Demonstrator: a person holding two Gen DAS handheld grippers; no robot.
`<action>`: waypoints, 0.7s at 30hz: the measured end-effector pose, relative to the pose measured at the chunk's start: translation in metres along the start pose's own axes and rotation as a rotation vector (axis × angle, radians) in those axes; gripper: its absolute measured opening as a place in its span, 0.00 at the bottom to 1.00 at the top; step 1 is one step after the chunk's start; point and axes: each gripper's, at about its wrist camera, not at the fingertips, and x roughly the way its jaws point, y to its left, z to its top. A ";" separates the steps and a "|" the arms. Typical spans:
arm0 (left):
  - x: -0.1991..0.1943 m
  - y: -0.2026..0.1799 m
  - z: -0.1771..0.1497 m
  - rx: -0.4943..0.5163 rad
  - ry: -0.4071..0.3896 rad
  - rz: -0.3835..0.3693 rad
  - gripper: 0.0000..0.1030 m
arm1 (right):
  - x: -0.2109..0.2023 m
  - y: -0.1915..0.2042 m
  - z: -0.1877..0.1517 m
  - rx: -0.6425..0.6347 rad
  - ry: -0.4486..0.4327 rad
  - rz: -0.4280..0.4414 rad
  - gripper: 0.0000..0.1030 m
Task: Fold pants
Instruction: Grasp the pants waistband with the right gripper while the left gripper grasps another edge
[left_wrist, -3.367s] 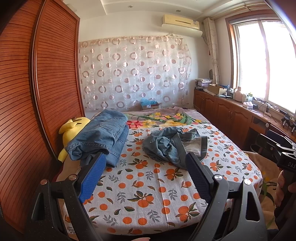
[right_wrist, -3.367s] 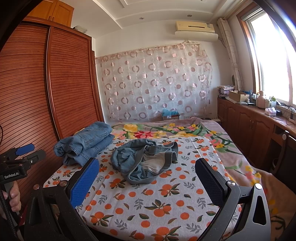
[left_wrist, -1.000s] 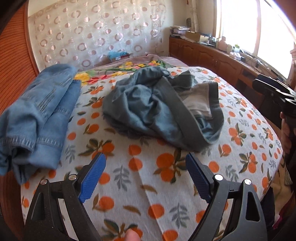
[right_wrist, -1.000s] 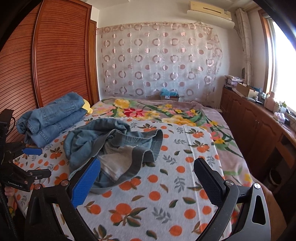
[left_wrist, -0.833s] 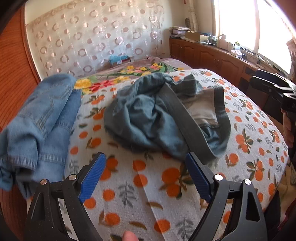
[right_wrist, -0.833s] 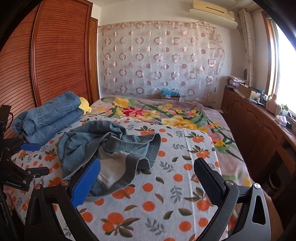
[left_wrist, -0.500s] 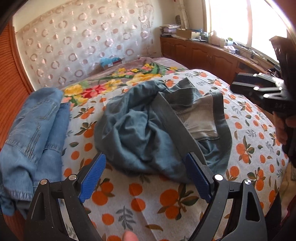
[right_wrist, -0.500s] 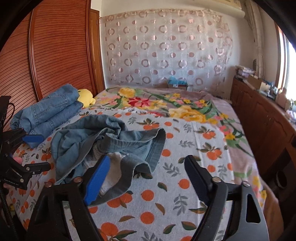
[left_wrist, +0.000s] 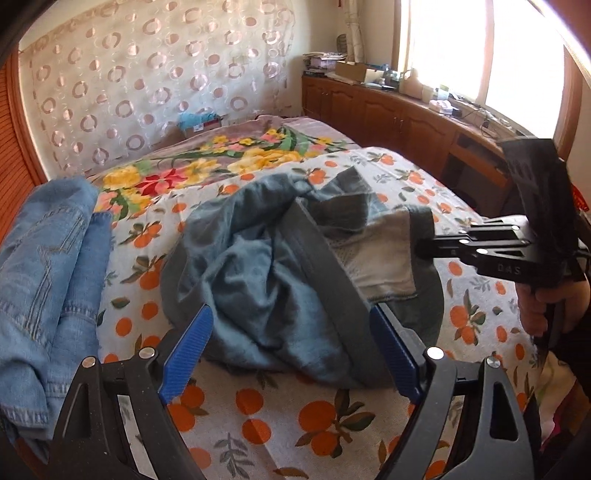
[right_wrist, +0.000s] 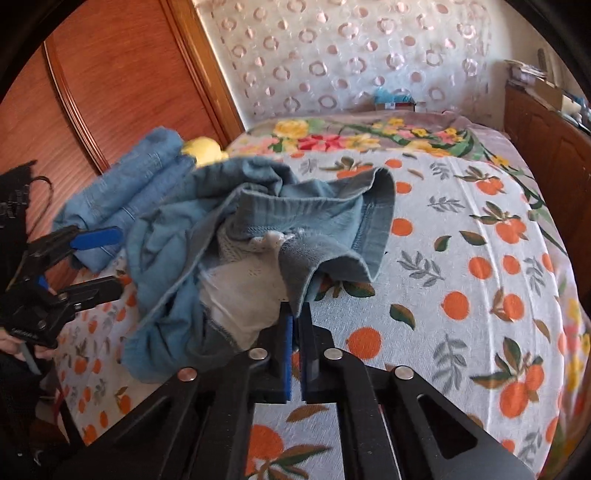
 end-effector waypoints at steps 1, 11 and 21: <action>0.000 -0.001 0.003 0.007 -0.001 -0.004 0.83 | -0.012 -0.003 -0.004 0.016 -0.027 0.003 0.02; 0.020 -0.025 0.059 0.104 -0.020 -0.102 0.69 | -0.083 -0.028 -0.045 0.121 -0.129 -0.047 0.02; 0.068 -0.063 0.098 0.197 0.074 -0.215 0.51 | -0.067 -0.026 -0.046 0.170 -0.099 -0.064 0.02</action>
